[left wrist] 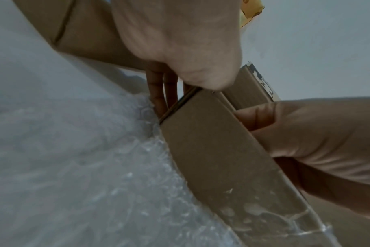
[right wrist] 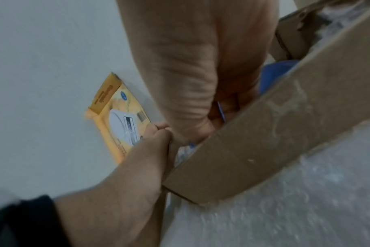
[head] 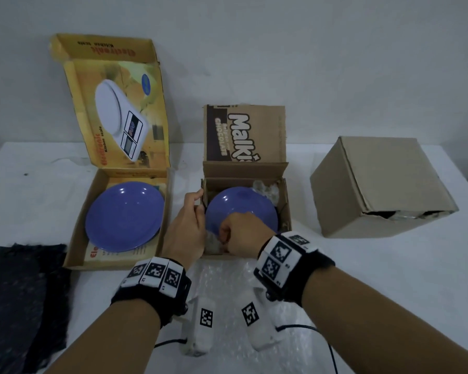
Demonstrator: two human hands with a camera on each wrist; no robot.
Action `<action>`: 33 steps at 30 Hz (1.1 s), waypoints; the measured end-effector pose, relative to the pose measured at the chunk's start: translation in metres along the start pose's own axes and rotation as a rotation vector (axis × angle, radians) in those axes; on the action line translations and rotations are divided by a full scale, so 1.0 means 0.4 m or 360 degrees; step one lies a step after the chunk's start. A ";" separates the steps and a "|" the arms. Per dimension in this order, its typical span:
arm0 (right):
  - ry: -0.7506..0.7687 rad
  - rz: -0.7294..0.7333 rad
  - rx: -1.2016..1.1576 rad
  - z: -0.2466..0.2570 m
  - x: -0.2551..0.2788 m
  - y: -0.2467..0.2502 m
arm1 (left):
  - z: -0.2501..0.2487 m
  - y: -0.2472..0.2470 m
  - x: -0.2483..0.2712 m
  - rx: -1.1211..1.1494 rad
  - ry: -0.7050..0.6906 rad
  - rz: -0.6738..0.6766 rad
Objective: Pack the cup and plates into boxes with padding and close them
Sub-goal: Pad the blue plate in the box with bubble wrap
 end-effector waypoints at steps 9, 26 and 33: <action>-0.0055 0.0087 0.0954 -0.113 0.110 0.131 | -0.016 -0.002 -0.020 -0.0019 0.0089 0.0044; 0.0054 -0.0001 0.0928 -0.101 0.101 0.065 | -0.021 -0.017 -0.020 -0.0082 0.0032 0.0030; -0.0044 0.0254 -0.0009 -0.051 0.053 0.007 | -0.034 -0.014 -0.016 -0.0128 0.0062 0.0016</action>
Point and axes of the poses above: each hand's wrist, its own x-axis away from the middle knuckle, its own y-axis out of the back of the hand, z = x × y, the point moved 2 cm from there along -x, towards the middle knuckle, and after that the axes turned 9 degrees about x, right-handed, at the moved point
